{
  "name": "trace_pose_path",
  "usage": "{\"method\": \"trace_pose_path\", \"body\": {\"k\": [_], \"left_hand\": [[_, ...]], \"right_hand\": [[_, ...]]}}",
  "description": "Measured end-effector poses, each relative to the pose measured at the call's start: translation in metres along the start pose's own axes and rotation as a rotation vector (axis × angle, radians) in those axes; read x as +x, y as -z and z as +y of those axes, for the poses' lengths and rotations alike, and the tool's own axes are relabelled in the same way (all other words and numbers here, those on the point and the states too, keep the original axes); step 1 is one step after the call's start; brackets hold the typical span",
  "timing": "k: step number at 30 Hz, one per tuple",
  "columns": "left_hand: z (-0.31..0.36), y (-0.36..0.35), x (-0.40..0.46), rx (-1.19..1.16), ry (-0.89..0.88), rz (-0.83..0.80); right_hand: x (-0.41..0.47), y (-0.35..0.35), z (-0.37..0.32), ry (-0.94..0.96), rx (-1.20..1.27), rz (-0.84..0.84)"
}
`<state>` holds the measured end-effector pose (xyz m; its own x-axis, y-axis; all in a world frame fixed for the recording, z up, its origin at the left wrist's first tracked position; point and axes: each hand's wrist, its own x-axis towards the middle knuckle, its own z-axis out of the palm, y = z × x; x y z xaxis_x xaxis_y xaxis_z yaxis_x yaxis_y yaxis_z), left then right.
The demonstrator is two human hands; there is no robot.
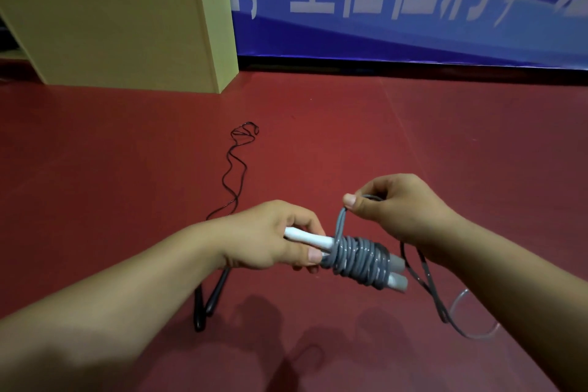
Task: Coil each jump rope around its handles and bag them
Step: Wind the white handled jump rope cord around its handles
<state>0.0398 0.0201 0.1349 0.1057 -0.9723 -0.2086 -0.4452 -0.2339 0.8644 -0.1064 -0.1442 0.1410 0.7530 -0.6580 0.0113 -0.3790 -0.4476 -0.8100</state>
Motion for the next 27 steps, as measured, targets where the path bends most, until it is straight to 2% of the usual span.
{"method": "trace_pose_path", "body": {"k": [4, 7, 9, 12, 14, 16, 19, 24, 27], "left_hand": [[-0.001, 0.003, -0.006, -0.261, -0.027, -0.077], [0.001, 0.003, -0.006, -0.444, -0.04, -0.065], [0.002, 0.003, -0.004, -0.563, -0.031, -0.044], [0.004, 0.002, -0.002, -0.683, -0.017, 0.022], [0.005, 0.002, 0.0, -0.733, -0.004, 0.09], [0.006, 0.001, 0.002, -0.793, 0.001, 0.161], [0.008, -0.001, 0.005, -0.869, -0.005, 0.276], [0.007, 0.0, 0.013, -0.826, 0.059, 0.473], [0.003, 0.003, 0.016, -0.782, 0.135, 0.531]], "right_hand": [[0.001, 0.006, 0.0, 0.008, 0.127, -0.026], [0.0, 0.007, 0.003, -0.006, 0.269, -0.064], [-0.005, 0.008, 0.004, 0.109, 0.301, -0.104], [-0.004, 0.001, 0.004, 0.223, 0.117, -0.085], [-0.002, -0.008, 0.007, 0.157, 0.082, -0.045], [-0.004, -0.016, 0.003, 0.092, 0.062, -0.094], [-0.008, -0.022, -0.003, 0.175, -0.077, -0.163], [-0.012, -0.028, -0.013, 0.254, -0.228, -0.171], [-0.015, -0.029, -0.016, 0.28, -0.277, -0.192]]}}
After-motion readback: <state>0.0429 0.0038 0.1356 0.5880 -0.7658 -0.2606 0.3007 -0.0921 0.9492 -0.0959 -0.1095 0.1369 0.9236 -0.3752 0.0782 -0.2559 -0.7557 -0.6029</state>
